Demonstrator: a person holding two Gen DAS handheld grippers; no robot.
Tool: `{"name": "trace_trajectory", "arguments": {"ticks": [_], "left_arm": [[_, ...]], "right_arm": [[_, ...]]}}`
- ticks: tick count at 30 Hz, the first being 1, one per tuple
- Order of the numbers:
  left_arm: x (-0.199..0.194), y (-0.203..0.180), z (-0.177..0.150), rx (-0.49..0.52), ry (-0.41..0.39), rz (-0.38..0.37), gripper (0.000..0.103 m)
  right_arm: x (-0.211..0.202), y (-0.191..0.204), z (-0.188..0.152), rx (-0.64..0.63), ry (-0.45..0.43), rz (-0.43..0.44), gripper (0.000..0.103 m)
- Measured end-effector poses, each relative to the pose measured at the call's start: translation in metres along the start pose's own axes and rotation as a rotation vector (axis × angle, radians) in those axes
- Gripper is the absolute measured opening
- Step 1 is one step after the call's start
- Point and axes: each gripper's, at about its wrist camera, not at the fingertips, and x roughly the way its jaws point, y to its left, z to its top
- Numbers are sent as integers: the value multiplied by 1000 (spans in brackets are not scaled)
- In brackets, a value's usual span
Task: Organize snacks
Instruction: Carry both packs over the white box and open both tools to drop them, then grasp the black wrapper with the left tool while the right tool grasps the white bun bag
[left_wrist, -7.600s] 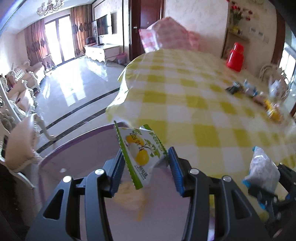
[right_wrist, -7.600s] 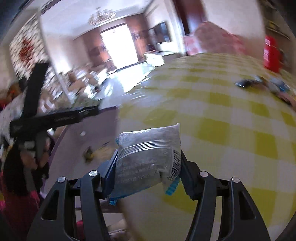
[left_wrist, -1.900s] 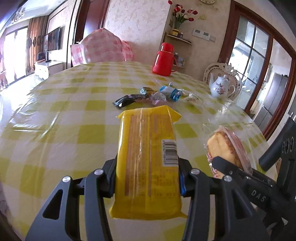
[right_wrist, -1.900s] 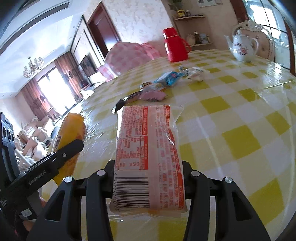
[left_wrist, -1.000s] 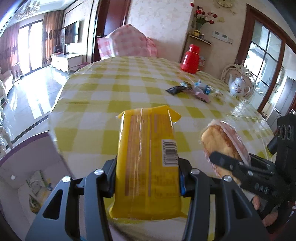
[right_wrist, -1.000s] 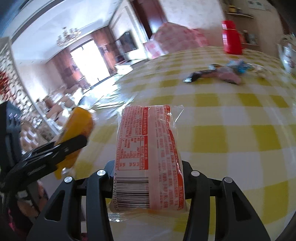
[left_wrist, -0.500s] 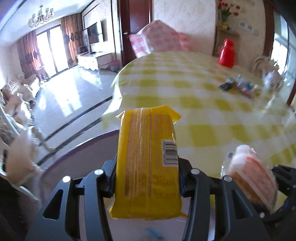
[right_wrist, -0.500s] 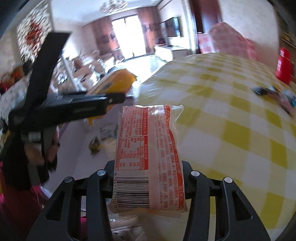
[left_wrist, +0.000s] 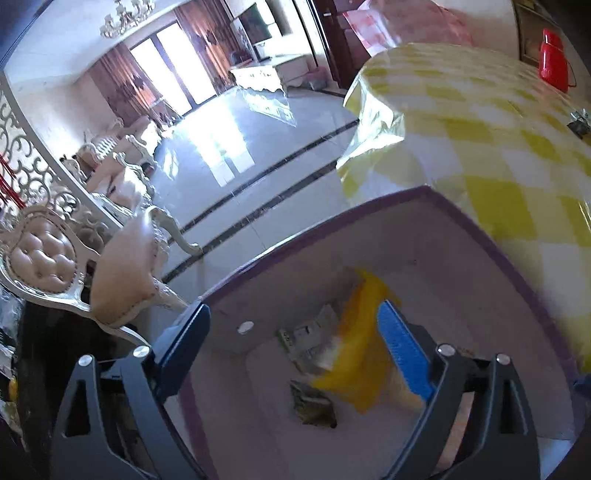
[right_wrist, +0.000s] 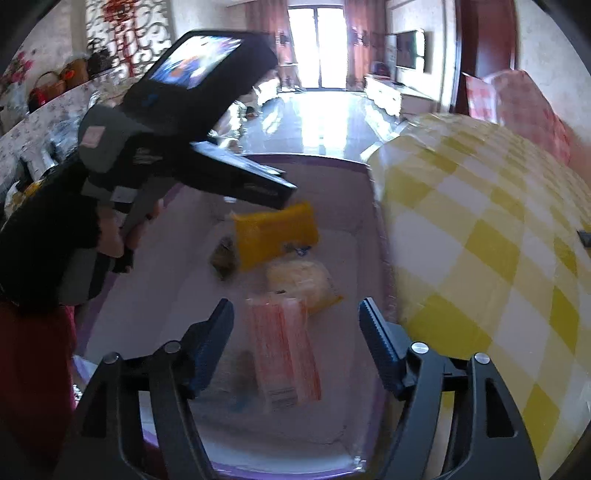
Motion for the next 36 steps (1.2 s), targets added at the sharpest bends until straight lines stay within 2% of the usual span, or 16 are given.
{"name": "trace_trajectory", "arguments": {"ticks": [2,5,8,12,15,16,18,20,23,24,27,29,30,32,34,36], "left_arm": [[5,-5,0,9,3,-1,94],[5,-14,1,14,-4,-26,94],[5,-22,6,-7,-21,-49,94],[-15,-13,11,-98,-111,-106,94],[-40,-4,16,-173,-176,-220,97],[-49,-3,16,-186,-177,-262,98],[-66,-4,18,-199,-182,-351,98],[-93,-15,19,-178,-213,-436,100],[-127,-48,33,-116,-230,-520,101],[-135,-66,40,-87,-224,-577,101],[-142,-126,66,10,-170,-697,101],[-138,-178,93,50,-147,-765,101],[-130,-209,111,47,-130,-795,101],[-110,-252,137,8,-101,-797,101],[-82,-294,161,-97,-65,-779,101],[-61,-318,175,-216,-73,-765,101]], "right_arm": [[1,-14,-5,63,11,14,70],[-5,-29,-5,122,-9,87,69],[-21,-36,-5,137,-50,85,71],[-53,-50,-1,160,-149,102,73],[-82,-75,-2,186,-218,35,79],[-93,-90,-5,201,-232,-11,81],[-109,-116,-13,243,-239,-90,84],[-123,-157,-27,338,-233,-169,87],[-139,-224,-55,493,-211,-308,87],[-145,-251,-67,553,-194,-364,87],[-154,-303,-89,661,-184,-435,87],[-161,-336,-105,739,-193,-437,87],[-167,-350,-109,763,-202,-453,87],[-168,-366,-111,758,-192,-493,87],[-171,-384,-117,776,-186,-513,87],[-178,-406,-125,828,-204,-514,87]]}}
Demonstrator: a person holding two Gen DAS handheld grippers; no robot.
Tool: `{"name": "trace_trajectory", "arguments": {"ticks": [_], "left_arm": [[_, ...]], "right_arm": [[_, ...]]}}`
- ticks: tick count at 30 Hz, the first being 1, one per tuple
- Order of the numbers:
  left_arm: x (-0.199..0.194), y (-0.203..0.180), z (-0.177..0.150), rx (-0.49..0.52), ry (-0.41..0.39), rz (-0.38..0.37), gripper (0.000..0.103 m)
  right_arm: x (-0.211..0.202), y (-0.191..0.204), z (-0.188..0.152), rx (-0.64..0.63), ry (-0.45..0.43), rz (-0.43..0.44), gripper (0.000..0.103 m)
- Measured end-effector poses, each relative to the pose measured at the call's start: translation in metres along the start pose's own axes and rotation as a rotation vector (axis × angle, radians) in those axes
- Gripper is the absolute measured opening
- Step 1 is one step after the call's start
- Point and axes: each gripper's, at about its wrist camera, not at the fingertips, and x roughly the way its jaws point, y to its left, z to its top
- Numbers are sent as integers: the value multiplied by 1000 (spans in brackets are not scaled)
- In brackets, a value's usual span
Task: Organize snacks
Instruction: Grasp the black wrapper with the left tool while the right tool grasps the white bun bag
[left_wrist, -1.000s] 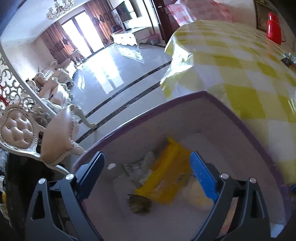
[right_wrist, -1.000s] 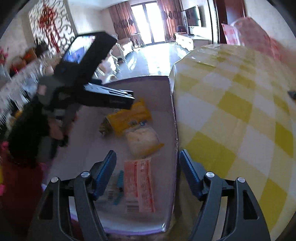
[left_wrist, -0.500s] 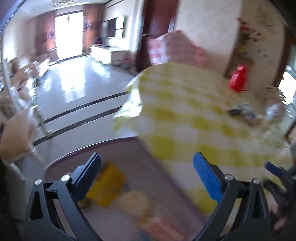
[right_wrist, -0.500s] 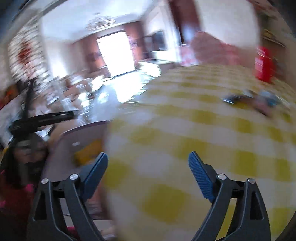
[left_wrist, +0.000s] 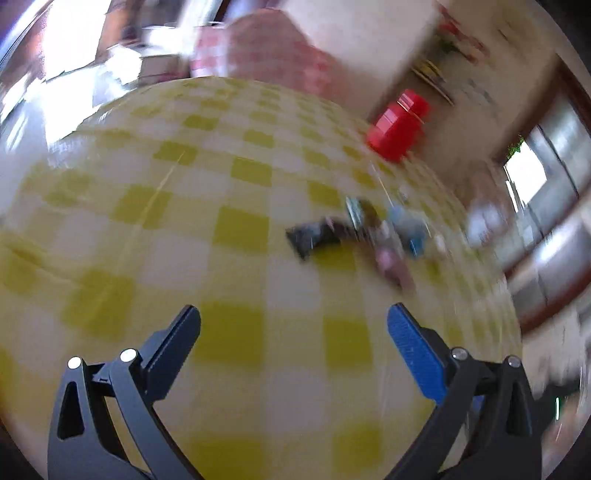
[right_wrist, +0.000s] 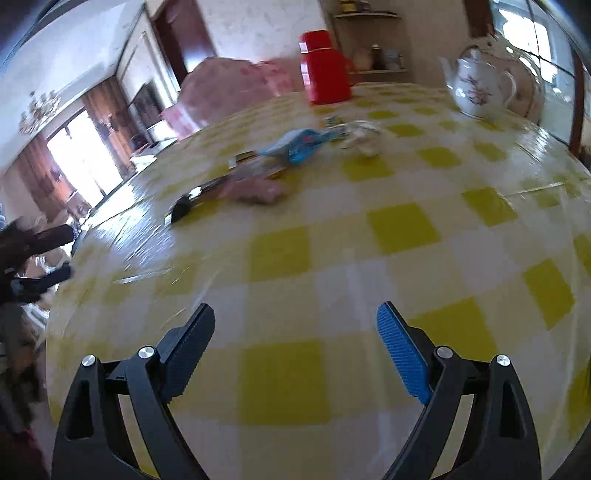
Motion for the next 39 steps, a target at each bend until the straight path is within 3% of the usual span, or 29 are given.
{"name": "trace_trajectory", "arguments": {"ticks": [5,7,10,18,23,29,31,34,39], "left_arm": [[49,-2,16,-229,-154,15,101],[55,-6,23,-266,-228,21,101],[61,-8,35,-246,-299,27,101],[75,5,50,-246,-264,54,101],[83,-1,51,-204,-220,52,101],[88,0,50,-218,-180,38,101],[89,4,49,-233,-168,32,101],[88,9,50,-263,-169,27,101],[86,15,55,-253,-137,54,101]], "right_arm": [[16,-36,27,94,-12,-46,87],[28,-47,44,113,-15,-67,87],[51,-59,72,162,-31,-98,87],[138,-69,153,341,-55,-95,87],[170,-68,189,277,-39,-172,87],[171,-70,205,34,-36,-98,87],[176,-63,201,-93,52,-29,87],[176,-44,186,-258,122,-13,87],[181,-20,174,-394,144,-130,87]]}}
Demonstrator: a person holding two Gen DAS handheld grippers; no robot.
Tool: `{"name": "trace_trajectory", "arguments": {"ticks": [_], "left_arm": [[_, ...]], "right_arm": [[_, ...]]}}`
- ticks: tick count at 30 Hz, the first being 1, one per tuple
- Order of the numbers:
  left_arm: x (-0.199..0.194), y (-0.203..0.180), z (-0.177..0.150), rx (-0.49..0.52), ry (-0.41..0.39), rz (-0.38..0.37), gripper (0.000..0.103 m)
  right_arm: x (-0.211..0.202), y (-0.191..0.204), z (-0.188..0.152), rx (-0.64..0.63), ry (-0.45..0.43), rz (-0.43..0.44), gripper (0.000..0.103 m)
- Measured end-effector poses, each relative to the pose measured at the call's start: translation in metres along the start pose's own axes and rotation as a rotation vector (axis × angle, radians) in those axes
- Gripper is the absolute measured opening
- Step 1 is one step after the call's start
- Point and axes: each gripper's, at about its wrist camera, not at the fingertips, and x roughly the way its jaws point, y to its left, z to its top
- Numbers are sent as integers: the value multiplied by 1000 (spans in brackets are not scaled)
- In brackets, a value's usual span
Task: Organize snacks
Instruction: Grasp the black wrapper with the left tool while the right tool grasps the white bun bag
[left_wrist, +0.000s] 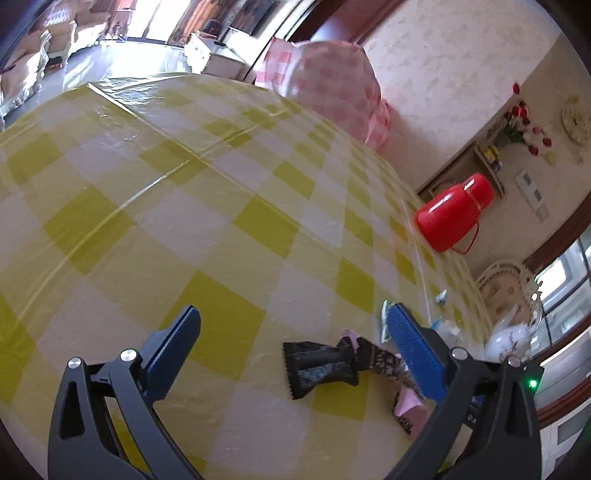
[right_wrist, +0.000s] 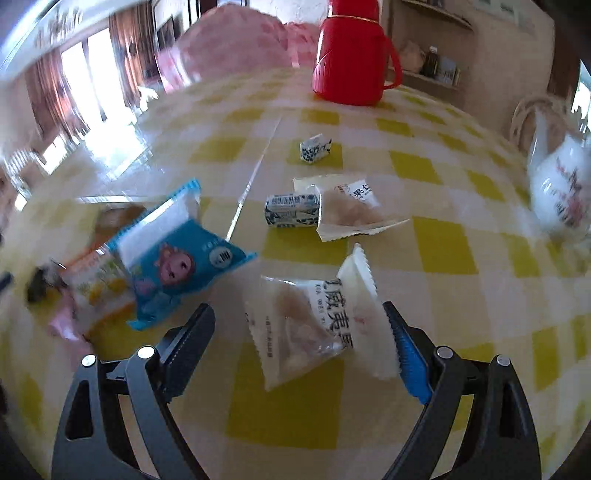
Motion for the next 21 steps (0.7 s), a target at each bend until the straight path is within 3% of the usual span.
{"name": "trace_trajectory", "arguments": {"ticks": [2,4,9,15,18,21], "left_arm": [[6,-5,2,67,41,30,101],[17,-11,2,143,108,43,101],[24,-21,2,278,184,55,101],[2,-21,14,332,145,-19,101],[-9,-29,10,433,94,-40,101],[-5,-45,-5,591,107,-7,101]], "right_arm": [[-2,4,-1,-17,-11,-6,82],[-7,6,-6,0,-19,49,48],[-36,14,-32,42,-64,29,46],[-89,30,-97,216,-88,69,46],[-113,38,-120,255,-118,100,46],[-126,45,-134,273,-131,131,47]]}}
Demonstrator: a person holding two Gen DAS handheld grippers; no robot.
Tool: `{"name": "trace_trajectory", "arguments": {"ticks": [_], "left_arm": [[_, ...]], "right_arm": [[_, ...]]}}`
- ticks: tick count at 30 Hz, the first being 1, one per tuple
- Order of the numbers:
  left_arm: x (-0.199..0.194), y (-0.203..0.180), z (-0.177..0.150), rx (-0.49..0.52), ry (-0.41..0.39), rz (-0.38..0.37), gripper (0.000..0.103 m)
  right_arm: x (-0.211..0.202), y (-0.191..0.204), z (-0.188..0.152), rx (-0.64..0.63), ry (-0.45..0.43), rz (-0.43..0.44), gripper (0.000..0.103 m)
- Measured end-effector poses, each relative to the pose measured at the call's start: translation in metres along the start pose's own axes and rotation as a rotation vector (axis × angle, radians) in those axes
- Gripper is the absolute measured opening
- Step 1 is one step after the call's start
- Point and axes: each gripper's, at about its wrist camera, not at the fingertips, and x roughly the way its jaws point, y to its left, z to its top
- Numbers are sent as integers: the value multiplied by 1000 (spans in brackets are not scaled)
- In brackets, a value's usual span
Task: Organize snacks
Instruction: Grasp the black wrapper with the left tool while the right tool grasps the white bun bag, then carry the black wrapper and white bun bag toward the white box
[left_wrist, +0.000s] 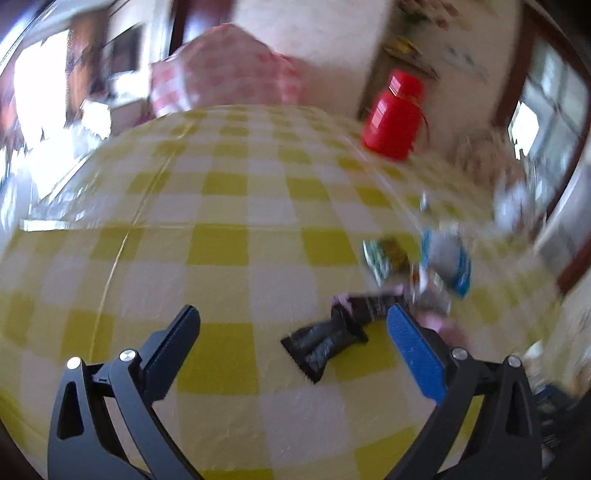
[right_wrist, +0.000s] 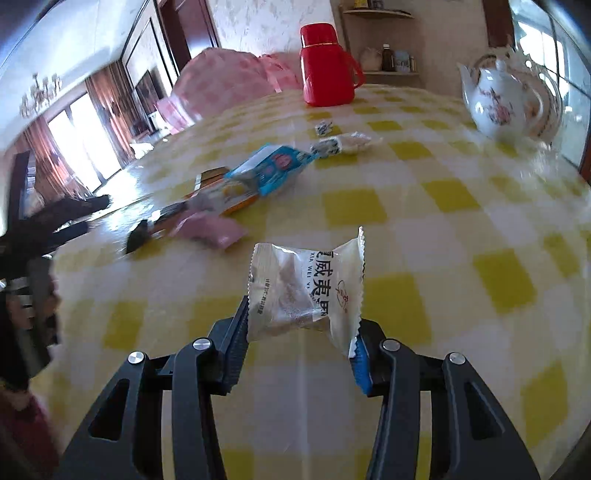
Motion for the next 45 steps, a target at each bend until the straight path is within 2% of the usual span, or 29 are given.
{"name": "trace_trajectory", "arguments": {"ticks": [2,6,9,10,11,13,15,16,21,24,30,35,45], "left_arm": [[8,-10,-4,49,28,23,101],[23,-21,-10,148,77,16,101],[33,-29,-15,241,93,-14,101],[36,-31,-15,265,93,-20,97],[39,-31,-16,282,102,-29,93],[45,-27,-16,283,133,-62,59],[44,-30,-19,329,121,-42,42],[44,-32,-19,337,122,-56,36],[40,-34,-21,342,124,-36,34],[32,-33,-19,323,106,-53,34],[17,-41,-20,329,65,-33,34],[4,-46,-27,253,35,-80,34],[-45,-60,-70,124,-54,-114,34]], "right_arm": [[-7,4,-6,11,-9,22,47],[-17,13,-19,16,-1,64,47],[-20,23,-21,-1,-3,88,47],[-20,25,-23,-5,-3,93,47],[-21,28,-24,-10,0,97,47],[-19,32,-26,-20,9,106,48],[-19,35,-27,-31,13,104,48],[-20,37,-27,-39,8,99,48],[-28,37,-26,-40,-27,98,47],[-26,32,-26,-20,-25,90,47],[-26,27,-24,-7,-49,77,47],[-22,19,-24,23,-51,73,47],[-31,23,-33,41,-72,97,47]]}}
